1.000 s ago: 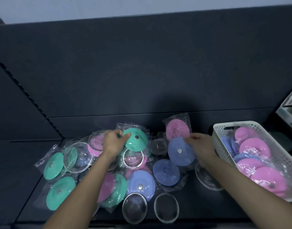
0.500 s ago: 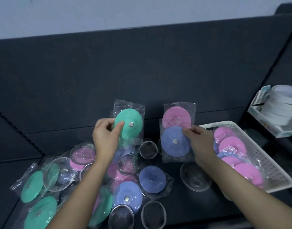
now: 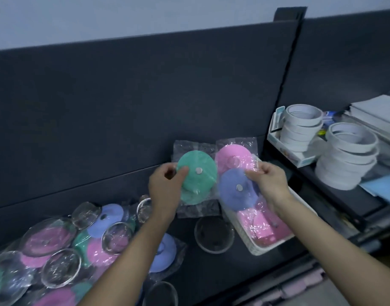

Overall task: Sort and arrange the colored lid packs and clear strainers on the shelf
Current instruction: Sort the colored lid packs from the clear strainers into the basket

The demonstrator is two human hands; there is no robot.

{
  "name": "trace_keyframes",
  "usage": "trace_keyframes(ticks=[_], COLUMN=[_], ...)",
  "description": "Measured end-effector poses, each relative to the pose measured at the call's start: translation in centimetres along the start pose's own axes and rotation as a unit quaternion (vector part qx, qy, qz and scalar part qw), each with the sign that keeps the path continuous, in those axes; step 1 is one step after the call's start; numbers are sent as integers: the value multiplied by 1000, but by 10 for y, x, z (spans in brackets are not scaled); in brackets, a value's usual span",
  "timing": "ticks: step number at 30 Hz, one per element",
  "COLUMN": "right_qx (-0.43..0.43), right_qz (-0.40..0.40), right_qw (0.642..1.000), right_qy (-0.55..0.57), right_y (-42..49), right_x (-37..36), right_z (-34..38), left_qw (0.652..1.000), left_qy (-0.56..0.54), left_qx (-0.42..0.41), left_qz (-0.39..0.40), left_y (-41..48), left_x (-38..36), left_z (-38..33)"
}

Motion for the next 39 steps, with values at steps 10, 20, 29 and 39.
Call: trace_keyframes(ticks=[10,20,29,39], right_qx=[-26,127,159,142], right_qz=[10,76,209,190], right_qw=[992,896,794,844], right_qy=[-125,-419,-549,-481], right_y=[21,18,11,11], right_x=[68,70,46,41], right_z=[-20,-24,-51,-39], left_qw=[997,938,818,879], left_qy=[27,259,498,381], left_qx=[45,-52,-99,-105], left_qz=[49,224,270,267], left_y=[-18,-24,-19,-16], left_x=[-89,-131,-143,-139], left_z=[20,46,65,61])
Point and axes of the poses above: each hand's wrist, its own y-axis towards the middle knuckle, its own x-axis out of the back of the hand, z = x × y, the point moved 4 cm from there along y, towards the middle knuckle, and after that the axes turned 4 degrees about x, right-handed, at the moved point
